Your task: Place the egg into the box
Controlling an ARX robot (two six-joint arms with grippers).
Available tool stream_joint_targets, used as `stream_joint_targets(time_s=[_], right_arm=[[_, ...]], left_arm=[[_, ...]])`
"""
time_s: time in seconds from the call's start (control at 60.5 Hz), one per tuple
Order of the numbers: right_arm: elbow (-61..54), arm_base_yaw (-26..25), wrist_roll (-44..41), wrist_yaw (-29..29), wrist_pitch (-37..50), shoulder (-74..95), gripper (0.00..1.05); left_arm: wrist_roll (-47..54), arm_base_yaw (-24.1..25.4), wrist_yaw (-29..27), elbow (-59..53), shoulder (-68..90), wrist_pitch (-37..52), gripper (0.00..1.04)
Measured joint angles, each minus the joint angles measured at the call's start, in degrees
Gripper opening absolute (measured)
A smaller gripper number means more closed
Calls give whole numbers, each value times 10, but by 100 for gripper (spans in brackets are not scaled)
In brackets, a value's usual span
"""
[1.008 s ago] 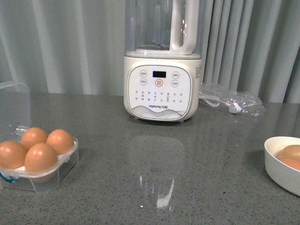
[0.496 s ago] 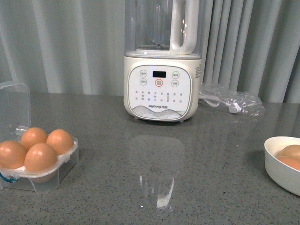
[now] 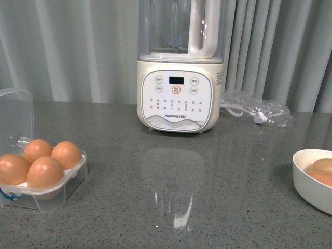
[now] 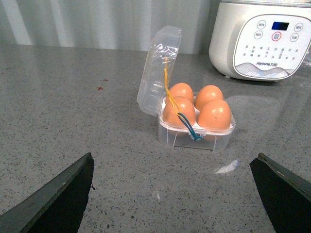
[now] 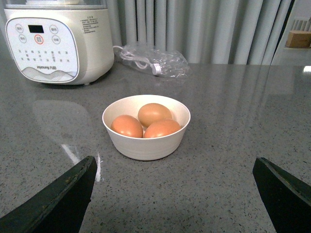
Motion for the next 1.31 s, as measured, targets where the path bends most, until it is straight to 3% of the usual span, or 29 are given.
stream_joint_targets(time_s=[0.182,0.264,0.347,0.628,0.81,0.975,1.305], right_arm=[[0,0,0,0,0,0,98],[0,0,0,0,0,0,98],[0,0,0,-1,0,0,98],[0,0,0,0,0,0,98],[0,0,0,0,0,0,98],[0,0,0,0,0,0,98],[0,0,0,0,0,0,98]], left_arm=[[0,0,0,0,0,0,98],[-16,-32,-144,49,89,-133,98],[-14,-21,-142,54,123,-130,98],[15,88,-31,91,211,-7,98],[31,193,99,184,424,149,98],[33,236,186,271,571,170,98],[71,253,184,359,728,223,98]])
